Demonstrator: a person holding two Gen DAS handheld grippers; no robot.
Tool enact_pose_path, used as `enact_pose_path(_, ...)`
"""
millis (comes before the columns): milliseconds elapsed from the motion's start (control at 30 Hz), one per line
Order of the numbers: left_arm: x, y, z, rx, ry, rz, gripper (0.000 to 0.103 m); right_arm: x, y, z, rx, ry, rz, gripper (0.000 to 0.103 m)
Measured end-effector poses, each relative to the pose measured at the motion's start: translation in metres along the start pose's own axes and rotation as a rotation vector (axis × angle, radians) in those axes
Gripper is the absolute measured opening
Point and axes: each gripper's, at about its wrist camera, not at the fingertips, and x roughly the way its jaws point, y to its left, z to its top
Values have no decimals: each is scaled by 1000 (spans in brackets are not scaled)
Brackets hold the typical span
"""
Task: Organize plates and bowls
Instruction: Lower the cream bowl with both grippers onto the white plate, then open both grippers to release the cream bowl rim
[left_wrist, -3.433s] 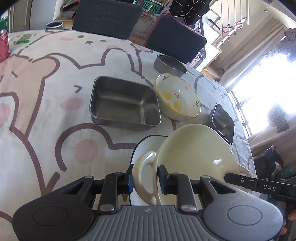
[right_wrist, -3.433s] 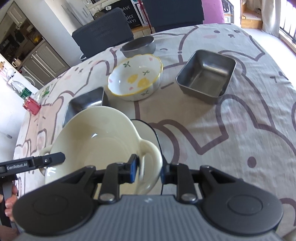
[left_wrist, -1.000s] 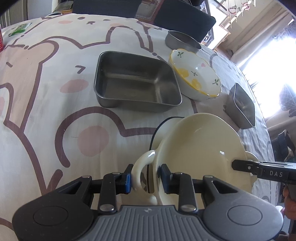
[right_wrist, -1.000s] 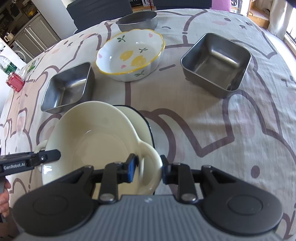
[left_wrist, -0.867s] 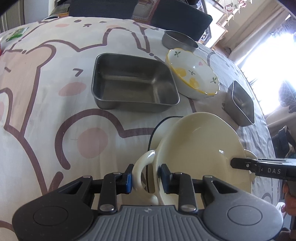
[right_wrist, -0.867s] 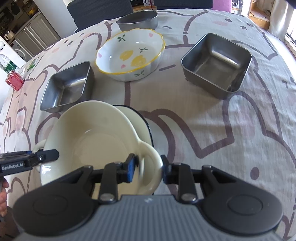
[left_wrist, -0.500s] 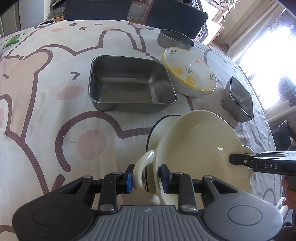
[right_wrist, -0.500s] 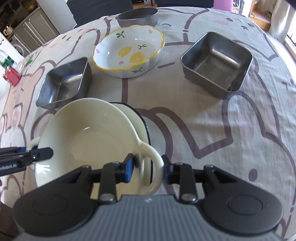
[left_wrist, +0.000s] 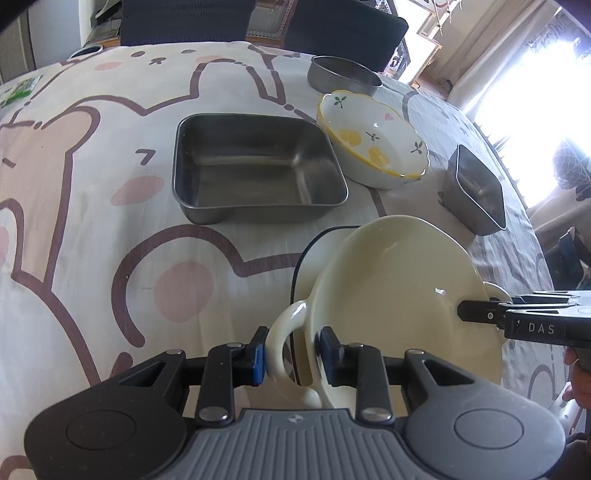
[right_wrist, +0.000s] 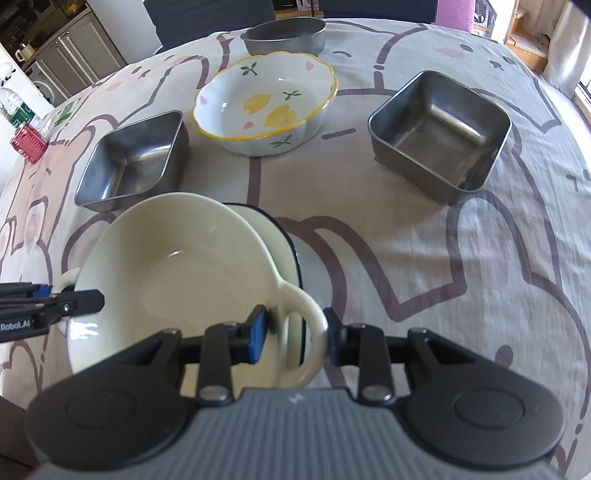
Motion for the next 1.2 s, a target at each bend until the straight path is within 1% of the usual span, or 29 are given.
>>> enact_pose_path(100,0,-3,0,7,-5,9,33,-1,3,-4,-33,-15,-14,40)
enact_pose_path(167,-1,-4,-1,22,-8,9,36,-1,4,-5,-46,-25,-15,40)
enact_pose_path(200,-1,-5,-1,24,-9,2,42,-1,4,-6,-47,-29,-14,42)
enact_pose_path(233,-2,-5,-1,24,-12,-4,47,-1,4,-7,-51,-27,-9,47)
enact_pose_path(267,-3,-6,0,25,-14,-8,50,-1,4,-8,-54,-25,-2,50)
enact_pose_path(300,-3,-7,-1,30,-15,-11,55,0,4,-10,-61,-23,3,56)
enact_pose_path(367,-4,-10,-1,44,-17,-11,59,-1,6,-12,-79,-27,4,58)
enact_pose_path(433,-4,-11,-2,49,-13,-11,69,-3,6,-13,-83,-39,2,62)
enact_pose_path(467,-5,-12,-3,50,-13,-12,72,-4,6,-13,-80,-44,5,64)
enact_pose_path(567,-7,-15,-4,67,-18,-6,79,-8,3,-15,-71,-53,27,73)
enact_pose_path(600,-7,-16,-4,71,-18,-5,84,-9,2,-15,-71,-54,27,80)
enact_pose_path(633,-8,-16,-4,72,-18,-6,89,-10,2,-16,-72,-57,22,83)
enact_pose_path(667,-9,-16,-4,71,-19,-6,91,-12,1,-17,-77,-62,22,84)
enact_pose_path(733,-12,-17,-5,71,-22,-5,98,-15,-1,-19,-81,-66,42,92)
enact_pose_path(800,-16,-19,-6,83,-30,-10,102,-20,-3,-21,-80,-85,58,95)
enact_pose_path(833,-19,-20,-6,91,-38,-12,103,-23,-4,-22,-80,-93,60,100)
enact_pose_path(900,-25,-23,-6,108,-54,-13,103,-31,-6,-23,-81,-123,64,103)
enact_pose_path(1000,-37,-28,-6,133,-92,-6,103,-45,-7,-23,-80,-169,82,103)
enact_pose_path(1100,-51,-33,-3,159,-135,-7,103,-65,-5,-24,-93,-249,116,103)
enact_pose_path(1200,-67,-40,2,191,-194,-9,103,-83,-4,-20,-93,-327,120,103)
